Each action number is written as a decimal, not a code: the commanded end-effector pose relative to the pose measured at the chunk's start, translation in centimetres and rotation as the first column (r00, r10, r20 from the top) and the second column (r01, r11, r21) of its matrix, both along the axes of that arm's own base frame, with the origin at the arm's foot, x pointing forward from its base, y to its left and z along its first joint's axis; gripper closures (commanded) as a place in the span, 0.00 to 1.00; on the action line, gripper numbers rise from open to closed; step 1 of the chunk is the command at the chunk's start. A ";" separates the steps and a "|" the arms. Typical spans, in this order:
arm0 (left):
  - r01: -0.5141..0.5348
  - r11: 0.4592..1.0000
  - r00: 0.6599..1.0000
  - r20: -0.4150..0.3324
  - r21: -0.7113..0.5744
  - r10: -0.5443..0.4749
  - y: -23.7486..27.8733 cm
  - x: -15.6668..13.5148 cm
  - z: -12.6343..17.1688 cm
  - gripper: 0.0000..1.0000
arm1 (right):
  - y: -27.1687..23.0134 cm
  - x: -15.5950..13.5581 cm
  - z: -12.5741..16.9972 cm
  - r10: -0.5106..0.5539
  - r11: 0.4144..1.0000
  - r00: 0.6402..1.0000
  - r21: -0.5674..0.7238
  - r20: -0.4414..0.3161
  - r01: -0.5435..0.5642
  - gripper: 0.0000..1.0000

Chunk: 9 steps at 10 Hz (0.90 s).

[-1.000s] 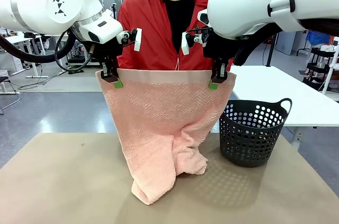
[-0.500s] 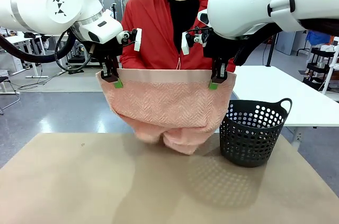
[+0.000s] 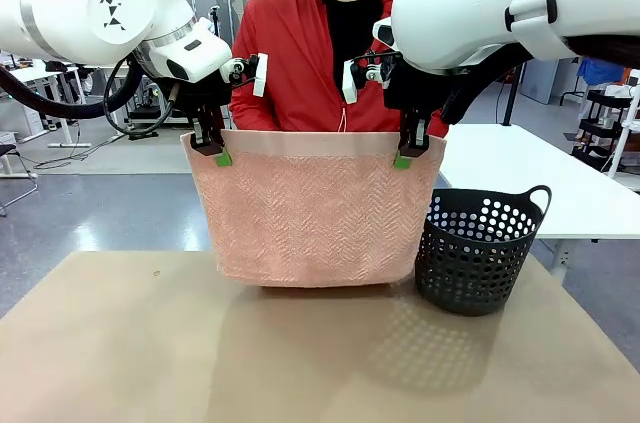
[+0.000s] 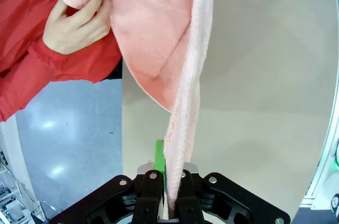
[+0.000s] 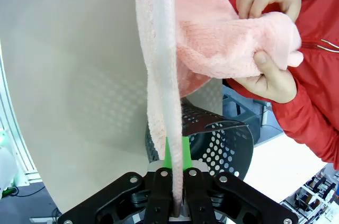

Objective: Fold the towel.
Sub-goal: Release the end of the 100 cm Hotel Towel you were holding and grab the top end of the folded side.

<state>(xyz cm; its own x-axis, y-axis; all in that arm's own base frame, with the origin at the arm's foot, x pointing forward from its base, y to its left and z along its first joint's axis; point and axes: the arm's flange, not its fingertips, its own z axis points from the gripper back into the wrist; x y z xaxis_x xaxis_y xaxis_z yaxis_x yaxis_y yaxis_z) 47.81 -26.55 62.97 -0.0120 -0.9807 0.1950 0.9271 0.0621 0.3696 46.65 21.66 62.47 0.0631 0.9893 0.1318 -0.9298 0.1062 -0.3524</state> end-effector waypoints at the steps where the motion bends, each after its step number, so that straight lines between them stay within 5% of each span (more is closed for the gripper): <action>1: -0.013 1.000 1.000 0.004 0.001 0.013 0.1 0.0 0.2 1.00 | -0.1 0.0 0.0 0.002 1.000 1.000 -0.011 0.005 -0.002 1.00; 9: -0.013 1.000 1.000 0.004 0.001 0.013 0.1 0.0 0.2 1.00 | -0.1 0.0 0.0 0.002 1.000 1.000 -0.011 0.005 -0.002 1.00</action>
<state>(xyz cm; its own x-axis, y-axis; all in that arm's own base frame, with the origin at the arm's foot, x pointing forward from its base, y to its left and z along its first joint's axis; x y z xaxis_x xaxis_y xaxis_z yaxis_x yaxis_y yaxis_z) 47.81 -26.55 62.97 -0.0120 -0.9807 0.1950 0.9271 0.0621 0.3696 46.65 21.66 62.47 0.0630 0.9893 0.1318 -0.9298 0.1062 -0.3524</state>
